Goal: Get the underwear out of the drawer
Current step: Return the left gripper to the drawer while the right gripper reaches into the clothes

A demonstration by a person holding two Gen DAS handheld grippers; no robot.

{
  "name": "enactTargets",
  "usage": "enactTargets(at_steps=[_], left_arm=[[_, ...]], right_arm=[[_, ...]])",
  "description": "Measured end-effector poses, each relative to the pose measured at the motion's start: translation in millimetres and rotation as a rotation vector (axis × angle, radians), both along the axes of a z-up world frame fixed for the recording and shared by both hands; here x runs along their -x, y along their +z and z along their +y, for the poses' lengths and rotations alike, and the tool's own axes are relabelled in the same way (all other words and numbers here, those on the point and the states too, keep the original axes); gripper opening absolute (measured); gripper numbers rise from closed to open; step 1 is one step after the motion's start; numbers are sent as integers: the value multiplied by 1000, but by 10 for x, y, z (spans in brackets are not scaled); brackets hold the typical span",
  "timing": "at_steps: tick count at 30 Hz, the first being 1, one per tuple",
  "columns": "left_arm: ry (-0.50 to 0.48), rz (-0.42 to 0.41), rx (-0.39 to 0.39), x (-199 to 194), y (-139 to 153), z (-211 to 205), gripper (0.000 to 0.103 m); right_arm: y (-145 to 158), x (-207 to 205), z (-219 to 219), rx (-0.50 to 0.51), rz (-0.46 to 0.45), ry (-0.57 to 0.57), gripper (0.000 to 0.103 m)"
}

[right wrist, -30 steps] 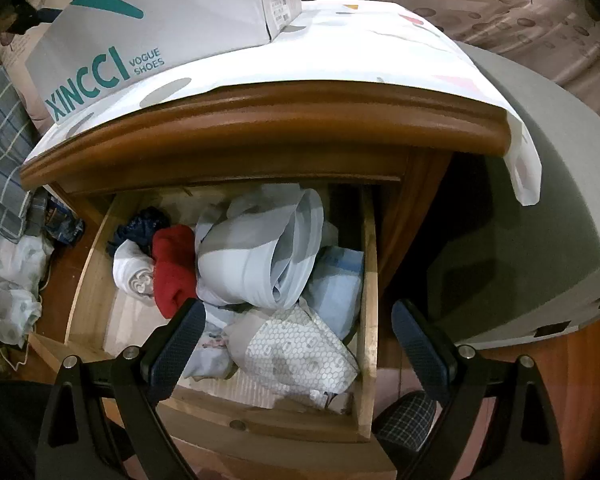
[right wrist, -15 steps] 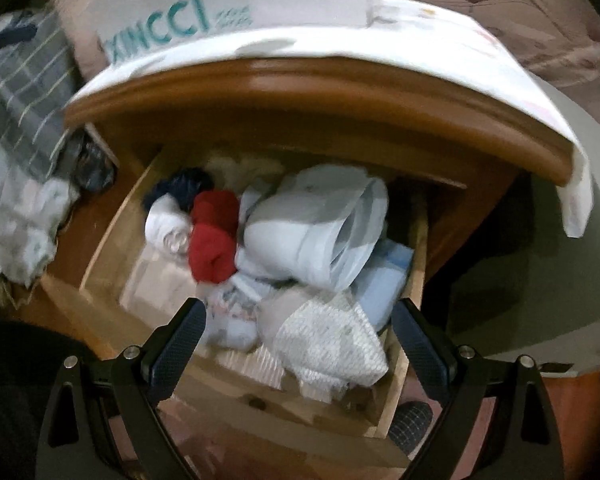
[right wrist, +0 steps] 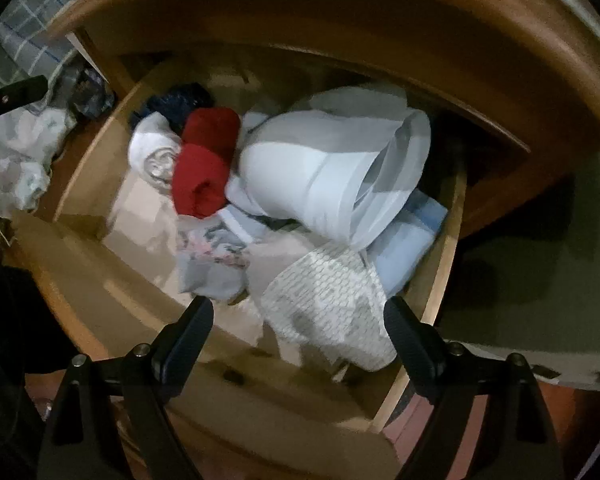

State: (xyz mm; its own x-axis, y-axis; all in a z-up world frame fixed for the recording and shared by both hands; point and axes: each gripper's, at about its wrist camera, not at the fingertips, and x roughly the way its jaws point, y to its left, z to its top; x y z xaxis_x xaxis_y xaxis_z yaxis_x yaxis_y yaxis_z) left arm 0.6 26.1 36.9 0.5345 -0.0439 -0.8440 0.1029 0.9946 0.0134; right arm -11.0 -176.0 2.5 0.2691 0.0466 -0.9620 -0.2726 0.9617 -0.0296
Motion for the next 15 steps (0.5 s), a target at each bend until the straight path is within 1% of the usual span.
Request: enactTargets(at_steps=[2,4,7,11,13,15], left_arm=[[0,15,-14,-31,-93,-31,77],[-8,25,-39,-50,-168,-48,77],[-3,37,-43,-90,-260,11,77],[18,64,10,-122,-321,104,77],[32,77,49,-140,-339,143,77],[36,88,80,-148,-362,156,77]], right_arm=[[-76,-89,2,8,37,7,84],[-163,-171,8,20,73,3,81],[-304,-269,40,48,122,4,80],[-419,-360,115,99,159,24,80],[-444,-401,170,124,173,52,80],[-509,-437,241,157,208,88,81]])
